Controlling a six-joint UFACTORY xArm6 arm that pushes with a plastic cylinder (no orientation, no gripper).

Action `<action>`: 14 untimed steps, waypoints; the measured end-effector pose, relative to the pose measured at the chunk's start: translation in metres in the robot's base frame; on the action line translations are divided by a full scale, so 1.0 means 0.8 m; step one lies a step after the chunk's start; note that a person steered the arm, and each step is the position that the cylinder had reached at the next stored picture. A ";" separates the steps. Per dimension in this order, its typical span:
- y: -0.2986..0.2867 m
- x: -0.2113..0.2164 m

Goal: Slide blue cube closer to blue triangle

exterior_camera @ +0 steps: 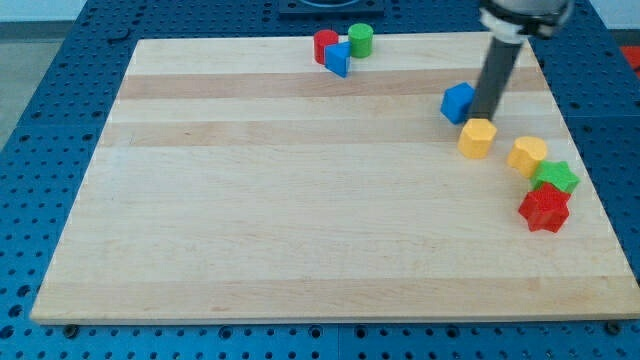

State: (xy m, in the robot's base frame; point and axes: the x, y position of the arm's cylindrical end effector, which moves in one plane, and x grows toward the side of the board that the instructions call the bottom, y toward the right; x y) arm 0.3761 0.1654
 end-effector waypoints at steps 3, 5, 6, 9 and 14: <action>0.007 0.018; 0.079 -0.045; 0.037 -0.074; 0.054 -0.072; -0.031 -0.039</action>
State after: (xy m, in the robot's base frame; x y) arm 0.3450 0.1402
